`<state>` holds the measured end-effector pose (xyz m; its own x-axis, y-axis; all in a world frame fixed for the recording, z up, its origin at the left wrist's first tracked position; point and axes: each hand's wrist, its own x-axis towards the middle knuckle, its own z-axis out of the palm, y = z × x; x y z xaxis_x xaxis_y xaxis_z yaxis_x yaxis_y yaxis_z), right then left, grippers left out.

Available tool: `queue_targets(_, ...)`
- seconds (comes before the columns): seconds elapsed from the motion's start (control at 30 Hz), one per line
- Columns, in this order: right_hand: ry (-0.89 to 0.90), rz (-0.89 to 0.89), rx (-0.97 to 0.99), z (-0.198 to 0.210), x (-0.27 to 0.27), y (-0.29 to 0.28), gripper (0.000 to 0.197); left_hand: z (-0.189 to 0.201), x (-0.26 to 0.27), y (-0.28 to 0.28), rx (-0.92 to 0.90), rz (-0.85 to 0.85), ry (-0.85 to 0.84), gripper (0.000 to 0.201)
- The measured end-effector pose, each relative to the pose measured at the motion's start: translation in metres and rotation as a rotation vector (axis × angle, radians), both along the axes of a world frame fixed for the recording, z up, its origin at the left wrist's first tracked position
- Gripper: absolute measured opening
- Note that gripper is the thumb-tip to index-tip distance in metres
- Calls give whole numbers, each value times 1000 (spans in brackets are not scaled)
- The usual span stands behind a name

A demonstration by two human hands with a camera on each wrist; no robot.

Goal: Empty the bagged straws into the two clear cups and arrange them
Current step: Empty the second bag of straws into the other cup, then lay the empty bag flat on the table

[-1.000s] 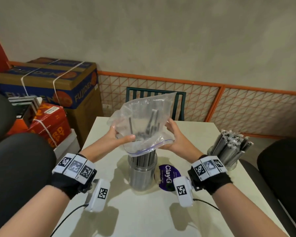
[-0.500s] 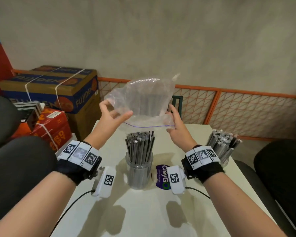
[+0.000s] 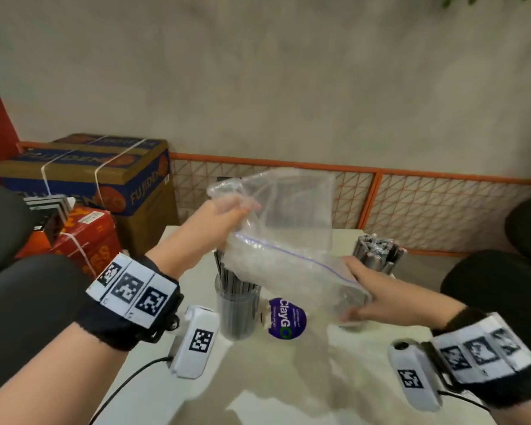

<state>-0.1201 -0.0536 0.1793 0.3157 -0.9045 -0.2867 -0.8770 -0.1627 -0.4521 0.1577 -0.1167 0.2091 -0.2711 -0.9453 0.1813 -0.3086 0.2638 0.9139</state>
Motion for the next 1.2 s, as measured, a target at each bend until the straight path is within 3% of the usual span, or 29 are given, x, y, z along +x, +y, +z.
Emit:
queue_targets(0.13, -70, 6, 25, 48, -16, 44, 107, -20, -25, 12, -58, -59, -72, 22)
queue_targets(0.23, -95, -63, -282, 62, -6, 58, 94, -34, -38, 25, -23, -147, -181, 24)
queue_targets(0.3, 1, -90, -424, 54, 13, 49, 89, -43, -48, 36, 18, -232, -183, 23)
queue_targets(0.37, 166, -92, -391, 31, 29, 33, 76, -50, -58, 46, 40, -276, -180, 22)
queue_targets(0.43, 148, -118, -375, 9, 38, 20, 38, -59, -61, 52, 62, -274, -200, 19)
queue_targets(0.47, 80, -148, -400, 0, 38, 17, 19, -65, -60, 56, 98, -277, -206, 25)
queue_targets(0.5, 25, -182, -428, -4, 38, 16, 11, -73, -59, 60, 154, -288, -200, 43)
queue_targets(0.57, 11, -221, -499, -5, 36, 18, 16, -95, -57, 75, 244, -337, -262, 69)
queue_targets(0.6, 20, -252, -538, -1, 32, 19, 18, -109, -57, 84, 275, -352, -305, 63)
queue_targets(0.7, 84, -389, -619, 10, 8, 19, 19, -147, -48, 106, 311, -235, -273, 7)
queue_targets(0.77, 81, -414, -584, 12, -7, 21, 19, -163, -36, 110, 342, -128, -206, 18)
queue_targets(0.87, 139, -412, -579, 4, -15, 28, 20, -164, -24, 109, 418, -200, -239, 28)
queue_targets(0.97, 131, -380, -579, -1, -7, 36, 16, -147, -37, 105, 385, -251, -185, 96)
queue_targets(1.0, 125, -351, -570, -1, 0, 40, 16, -141, -47, 104, 348, -231, -145, 103)
queue_targets(1.1, 28, -293, -570, 1, 14, 48, 31, -126, -83, 102, 240, -210, -26, 70)
queue_targets(1.17, -109, -315, -588, 10, 8, 60, 44, -122, -97, 102, 275, -120, 75, 43)
queue_targets(1.2, -194, -334, -621, 13, 1, 68, 48, -121, -99, 101, 296, -83, 112, 39)
